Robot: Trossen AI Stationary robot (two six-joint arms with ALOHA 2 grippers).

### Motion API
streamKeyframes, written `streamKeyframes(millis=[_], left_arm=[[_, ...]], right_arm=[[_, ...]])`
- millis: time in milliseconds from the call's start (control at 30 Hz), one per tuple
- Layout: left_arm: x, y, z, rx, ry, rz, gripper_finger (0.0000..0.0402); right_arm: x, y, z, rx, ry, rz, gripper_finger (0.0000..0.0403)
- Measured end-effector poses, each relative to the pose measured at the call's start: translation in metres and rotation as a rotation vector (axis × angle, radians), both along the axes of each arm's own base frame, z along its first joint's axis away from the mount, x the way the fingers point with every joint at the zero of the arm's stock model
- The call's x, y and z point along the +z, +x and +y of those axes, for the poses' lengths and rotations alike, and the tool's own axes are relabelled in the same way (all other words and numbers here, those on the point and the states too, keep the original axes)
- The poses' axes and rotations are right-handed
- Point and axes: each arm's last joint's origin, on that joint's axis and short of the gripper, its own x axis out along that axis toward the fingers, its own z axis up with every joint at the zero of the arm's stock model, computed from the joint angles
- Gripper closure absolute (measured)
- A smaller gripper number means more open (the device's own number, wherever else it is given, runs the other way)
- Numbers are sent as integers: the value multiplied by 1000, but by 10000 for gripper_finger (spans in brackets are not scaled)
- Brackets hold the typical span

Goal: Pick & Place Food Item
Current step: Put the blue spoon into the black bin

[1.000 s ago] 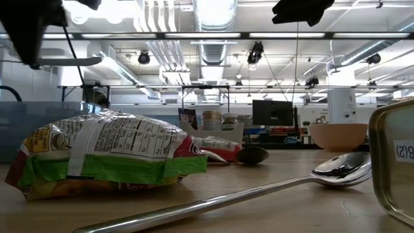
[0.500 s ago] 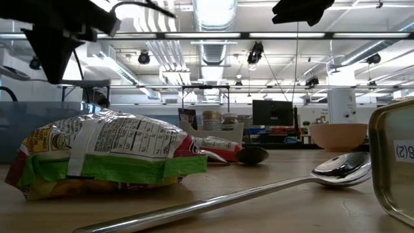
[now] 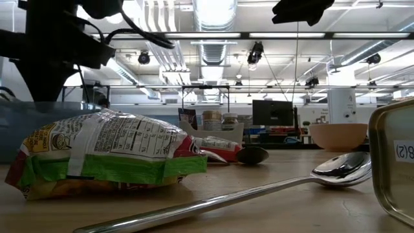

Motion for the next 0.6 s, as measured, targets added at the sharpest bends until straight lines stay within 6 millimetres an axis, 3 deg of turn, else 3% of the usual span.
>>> streamKeyframes(millis=[333,600], left_arm=[[-8,4,4,-54,-59,-23,397],[-29,3,11,-37,-133,-46,397]], right_arm=[[0,0,0,0,0,0,195],[0,0,0,0,0,0,195]])
